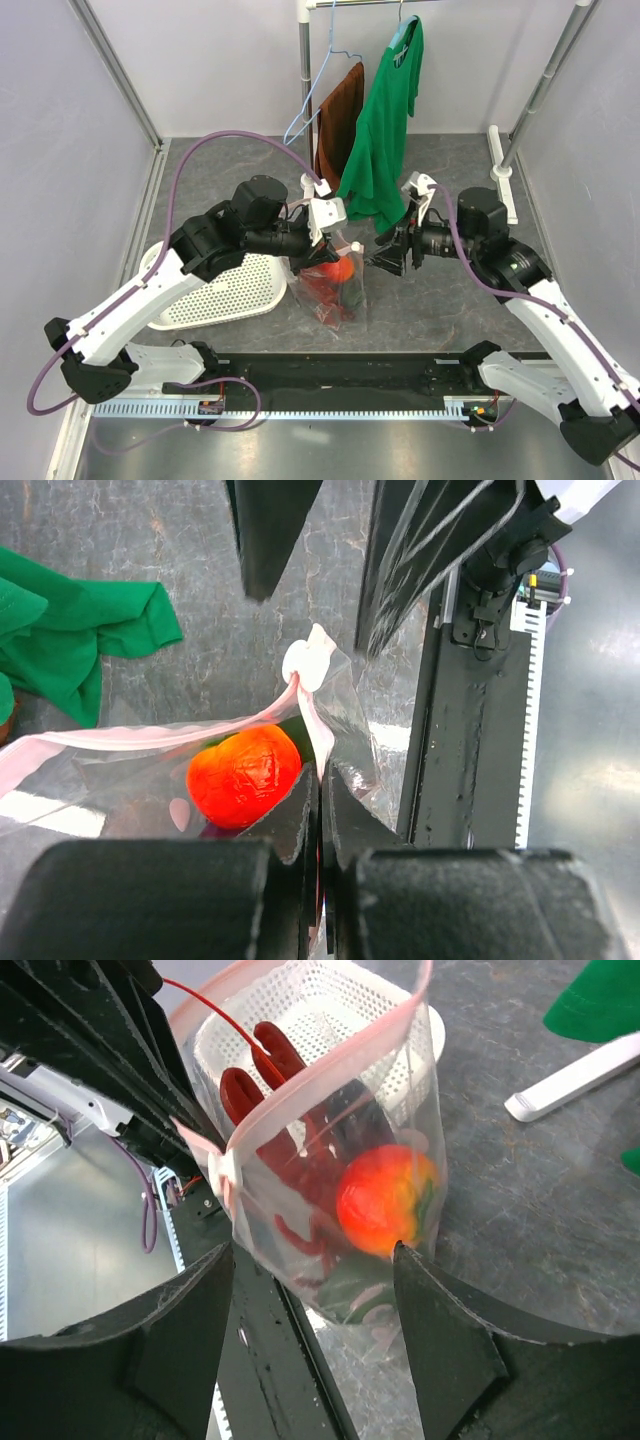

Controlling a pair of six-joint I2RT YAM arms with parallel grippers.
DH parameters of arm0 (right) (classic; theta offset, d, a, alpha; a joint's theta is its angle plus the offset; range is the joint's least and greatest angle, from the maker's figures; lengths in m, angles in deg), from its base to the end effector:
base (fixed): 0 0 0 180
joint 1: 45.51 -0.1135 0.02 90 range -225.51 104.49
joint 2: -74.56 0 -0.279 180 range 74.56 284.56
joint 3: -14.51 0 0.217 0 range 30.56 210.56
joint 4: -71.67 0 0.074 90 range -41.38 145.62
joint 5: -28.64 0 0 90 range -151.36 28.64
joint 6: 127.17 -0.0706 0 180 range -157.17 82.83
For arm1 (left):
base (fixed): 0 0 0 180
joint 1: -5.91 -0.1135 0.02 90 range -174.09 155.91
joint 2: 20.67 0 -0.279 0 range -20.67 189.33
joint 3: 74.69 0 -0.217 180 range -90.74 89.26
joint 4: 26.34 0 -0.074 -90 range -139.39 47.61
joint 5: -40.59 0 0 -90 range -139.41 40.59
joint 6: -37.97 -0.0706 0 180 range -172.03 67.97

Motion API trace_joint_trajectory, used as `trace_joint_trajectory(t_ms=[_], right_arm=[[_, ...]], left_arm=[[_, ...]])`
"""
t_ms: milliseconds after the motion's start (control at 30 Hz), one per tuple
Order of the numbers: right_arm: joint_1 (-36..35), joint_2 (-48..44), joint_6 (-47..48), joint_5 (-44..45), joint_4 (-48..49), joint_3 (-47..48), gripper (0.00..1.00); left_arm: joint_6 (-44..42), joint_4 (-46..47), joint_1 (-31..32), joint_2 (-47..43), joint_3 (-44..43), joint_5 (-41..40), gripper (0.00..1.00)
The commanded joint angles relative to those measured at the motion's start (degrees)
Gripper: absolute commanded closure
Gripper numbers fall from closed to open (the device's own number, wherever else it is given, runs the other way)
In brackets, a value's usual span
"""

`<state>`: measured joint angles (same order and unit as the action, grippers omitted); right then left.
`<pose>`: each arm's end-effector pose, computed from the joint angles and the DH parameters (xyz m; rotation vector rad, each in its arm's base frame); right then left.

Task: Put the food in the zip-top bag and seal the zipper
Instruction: Adjust the zipper food storage bag at the center of the board.

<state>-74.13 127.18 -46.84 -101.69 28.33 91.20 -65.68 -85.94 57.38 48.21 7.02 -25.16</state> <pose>0.1268 0.1213 0.3815 -0.8087 1.8093 1.1117 0.1194 -0.1965 0.4107 1.3758 1.6628 -0.8346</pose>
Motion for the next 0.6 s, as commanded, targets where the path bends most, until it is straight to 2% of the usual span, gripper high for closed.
trace_joint_trajectory(t_ms=[0, 133, 233, 267, 333, 367, 400, 467, 500, 533, 567], right_arm=[[-3.5, 1.4, -1.2, 0.5, 8.7, 0.1, 0.30], [-7.3, 2.7, -0.9, 2.3, 9.8, 0.4, 0.32], [-9.5, 3.4, 0.2, 4.1, 10.1, 0.7, 0.42], [-10.0, 3.6, 0.5, 4.6, 10.0, 0.7, 0.55], [-10.2, 4.0, 1.4, 5.4, 9.9, 1.2, 0.73], [-10.1, 4.0, 2.4, 6.6, 9.7, 1.5, 0.94], [-10.1, 3.9, 3.2, 7.4, 9.4, 1.8, 1.00], [-10.1, 3.9, 6.2, 9.5, 8.7, 2.6, 1.00], [-10.1, 3.9, 7.4, 9.8, 8.5, 3.1, 1.00], [-10.1, 4.1, 8.6, 10.0, 8.2, 4.1, 1.00], [-10.2, 4.2, 9.2, 10.3, 7.9, 4.7, 1.00]], left_arm=[[2.8, 4.8, -0.1, -1.2, -0.4, -0.8, 0.98], [3.4, 5.4, -0.2, -1.3, -0.6, -1.0, 0.98], [4.3, 5.6, -0.6, -1.5, -0.6, -1.1, 0.98], [4.5, 5.7, -0.8, -1.6, -0.6, -1.0, 0.98], [5.1, 5.8, -1.2, -1.9, -0.5, -0.9, 0.98], [5.5, 5.6, -1.8, -2.1, -0.5, -1.0, 0.98], [6.1, 5.6, -2.3, -2.6, -0.5, -0.9, 0.98], [7.8, 5.2, -4.0, -3.4, -0.3, 0.7, 0.97], [8.0, 5.1, -4.4, -4.3, -0.2, 1.2, 0.93], [8.8, 4.8, -4.9, -4.9, 0.0, 1.4, 0.76], [9.3, 4.6, -6.3, -5.4, 0.2, 2.3, 0.66]])
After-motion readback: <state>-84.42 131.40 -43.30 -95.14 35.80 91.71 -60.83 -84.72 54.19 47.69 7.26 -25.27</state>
